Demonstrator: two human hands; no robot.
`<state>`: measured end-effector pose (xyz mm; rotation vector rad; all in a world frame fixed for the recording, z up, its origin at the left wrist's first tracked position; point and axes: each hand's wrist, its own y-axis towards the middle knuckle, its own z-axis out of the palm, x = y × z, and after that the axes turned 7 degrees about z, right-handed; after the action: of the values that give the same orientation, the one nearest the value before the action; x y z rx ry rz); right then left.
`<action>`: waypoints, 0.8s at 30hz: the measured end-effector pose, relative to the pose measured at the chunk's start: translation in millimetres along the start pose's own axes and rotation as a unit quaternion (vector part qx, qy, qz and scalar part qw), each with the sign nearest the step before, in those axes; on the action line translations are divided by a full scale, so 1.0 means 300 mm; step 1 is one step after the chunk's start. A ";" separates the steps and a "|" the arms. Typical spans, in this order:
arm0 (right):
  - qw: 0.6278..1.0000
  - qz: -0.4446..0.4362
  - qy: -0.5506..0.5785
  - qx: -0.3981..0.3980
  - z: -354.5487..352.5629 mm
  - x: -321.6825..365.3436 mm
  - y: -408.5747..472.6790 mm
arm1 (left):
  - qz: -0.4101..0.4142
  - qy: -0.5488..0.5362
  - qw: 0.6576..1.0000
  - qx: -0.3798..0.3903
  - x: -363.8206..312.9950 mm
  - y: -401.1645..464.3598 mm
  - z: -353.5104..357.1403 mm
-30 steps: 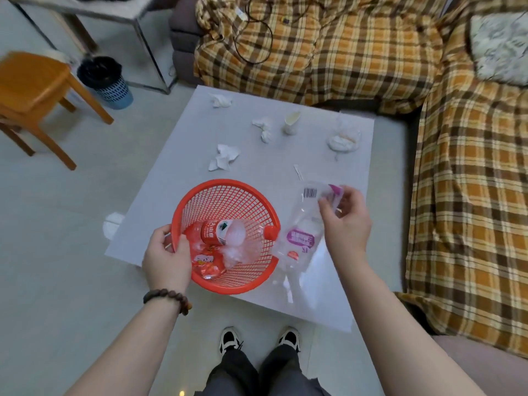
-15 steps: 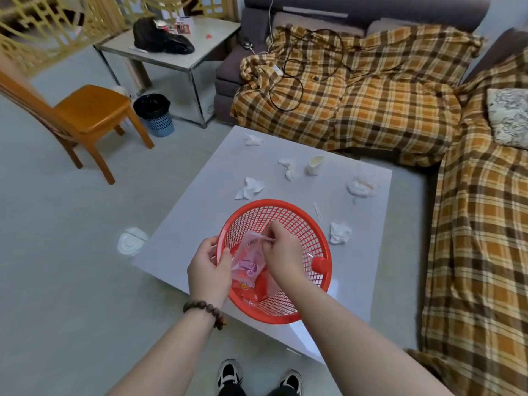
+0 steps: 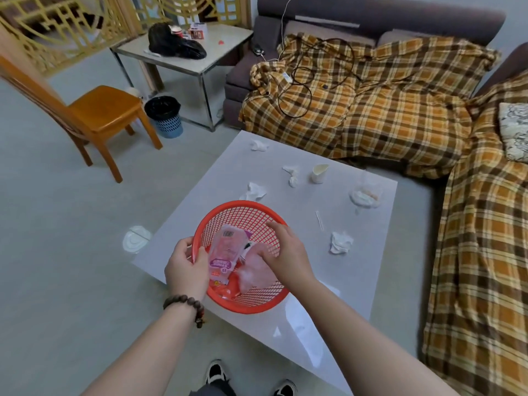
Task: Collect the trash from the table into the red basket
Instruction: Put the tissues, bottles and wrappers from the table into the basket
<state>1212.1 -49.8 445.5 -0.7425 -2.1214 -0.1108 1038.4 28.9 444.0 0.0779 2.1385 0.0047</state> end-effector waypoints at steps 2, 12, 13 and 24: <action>1.000 -0.008 0.002 -0.013 0.004 -0.007 0.026 | -0.007 0.004 1.000 -0.020 0.022 0.047 -0.020; 0.995 0.087 -0.041 -0.007 0.202 -0.071 0.305 | -0.028 0.027 0.996 -0.078 0.178 0.464 -0.121; 0.994 0.102 -0.046 -0.004 0.232 -0.069 0.350 | -0.027 0.026 0.997 -0.073 0.189 0.523 -0.120; 0.967 0.214 -0.133 0.031 0.432 -0.091 0.797 | -0.020 0.055 0.998 -0.013 0.244 1.037 -0.031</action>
<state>1263.2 176.1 300.5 -1.2144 -2.1465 0.3034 1008.0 343.9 398.1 0.0201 2.2483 0.0135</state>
